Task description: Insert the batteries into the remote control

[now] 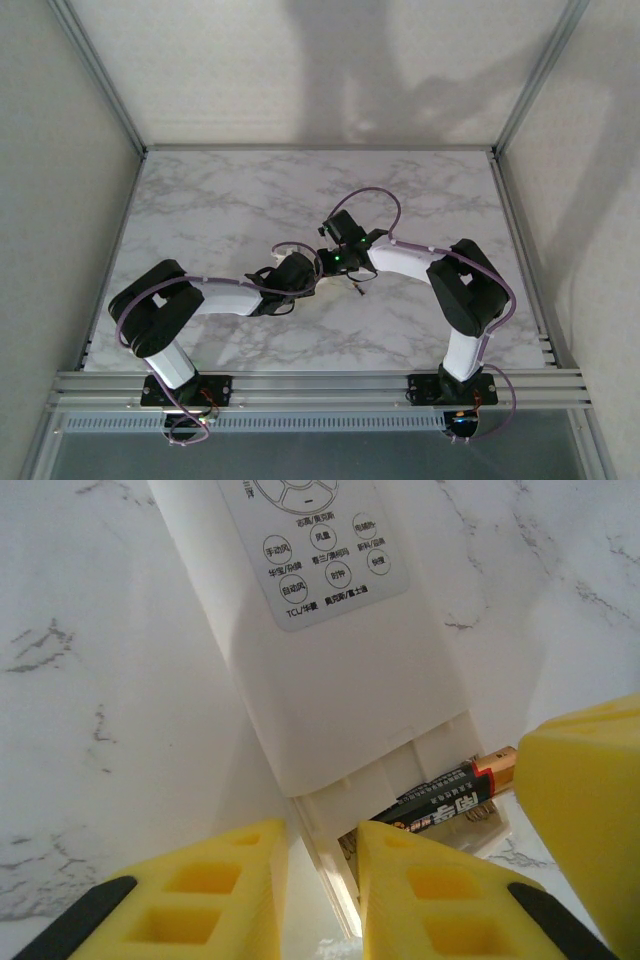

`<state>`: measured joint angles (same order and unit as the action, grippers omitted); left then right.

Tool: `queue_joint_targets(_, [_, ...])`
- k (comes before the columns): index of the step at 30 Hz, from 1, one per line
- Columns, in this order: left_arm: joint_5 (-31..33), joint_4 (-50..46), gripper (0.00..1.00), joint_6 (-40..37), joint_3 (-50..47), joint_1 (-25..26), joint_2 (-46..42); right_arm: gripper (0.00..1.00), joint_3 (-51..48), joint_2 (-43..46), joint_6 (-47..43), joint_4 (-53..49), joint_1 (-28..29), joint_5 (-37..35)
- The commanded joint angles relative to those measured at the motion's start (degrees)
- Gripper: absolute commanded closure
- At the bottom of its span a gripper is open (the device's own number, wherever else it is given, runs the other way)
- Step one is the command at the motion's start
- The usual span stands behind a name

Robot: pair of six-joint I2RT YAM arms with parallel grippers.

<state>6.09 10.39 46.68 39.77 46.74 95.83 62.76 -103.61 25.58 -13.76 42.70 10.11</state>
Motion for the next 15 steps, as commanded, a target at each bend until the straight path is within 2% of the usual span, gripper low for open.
queue_joint_targets(1, [1.74,-3.98,0.76,-0.14,0.35,0.45,1.77,0.82,-0.97,-0.11,0.72,-0.81,0.71,-0.45])
queue_joint_targets(6, [1.81,-3.96,0.76,-0.16,0.36,0.46,1.81,0.82,-0.76,-0.48,1.41,-1.06,0.90,-0.12])
queue_joint_targets(15, [1.82,-3.89,0.76,-0.12,0.41,0.54,1.78,0.82,-1.23,0.70,3.15,-2.50,1.16,-4.00])
